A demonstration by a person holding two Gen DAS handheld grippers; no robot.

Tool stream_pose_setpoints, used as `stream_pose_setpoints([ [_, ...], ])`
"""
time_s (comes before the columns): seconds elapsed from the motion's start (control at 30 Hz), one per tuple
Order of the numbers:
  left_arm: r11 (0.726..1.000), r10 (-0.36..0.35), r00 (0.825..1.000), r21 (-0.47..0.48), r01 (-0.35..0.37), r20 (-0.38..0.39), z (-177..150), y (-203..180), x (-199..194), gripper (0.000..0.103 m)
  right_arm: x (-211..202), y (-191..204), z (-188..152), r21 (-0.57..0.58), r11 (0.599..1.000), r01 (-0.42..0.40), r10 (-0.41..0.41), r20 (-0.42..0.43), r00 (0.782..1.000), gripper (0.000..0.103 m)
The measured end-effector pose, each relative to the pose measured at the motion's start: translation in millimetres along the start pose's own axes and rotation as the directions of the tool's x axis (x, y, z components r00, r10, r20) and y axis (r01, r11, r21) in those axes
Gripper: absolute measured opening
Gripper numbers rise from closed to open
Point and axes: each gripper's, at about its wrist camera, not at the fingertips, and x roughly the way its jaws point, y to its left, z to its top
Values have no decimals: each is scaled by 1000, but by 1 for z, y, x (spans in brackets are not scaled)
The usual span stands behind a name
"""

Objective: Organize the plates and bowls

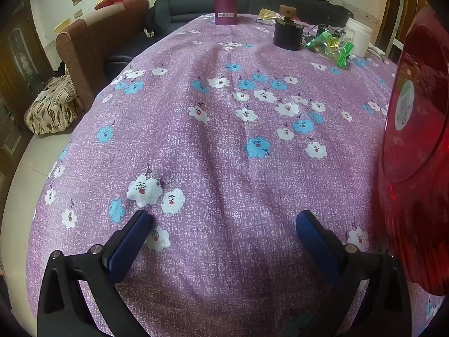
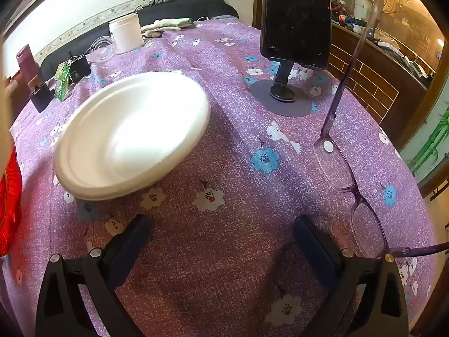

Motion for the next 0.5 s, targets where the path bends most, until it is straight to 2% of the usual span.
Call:
stream_pose_setpoints([
  [0.5, 1000, 2, 1000, 1, -2, -1, 0, 0, 0, 103, 0, 1, 0, 0, 1000, 1, -1, 5, 1000, 102],
])
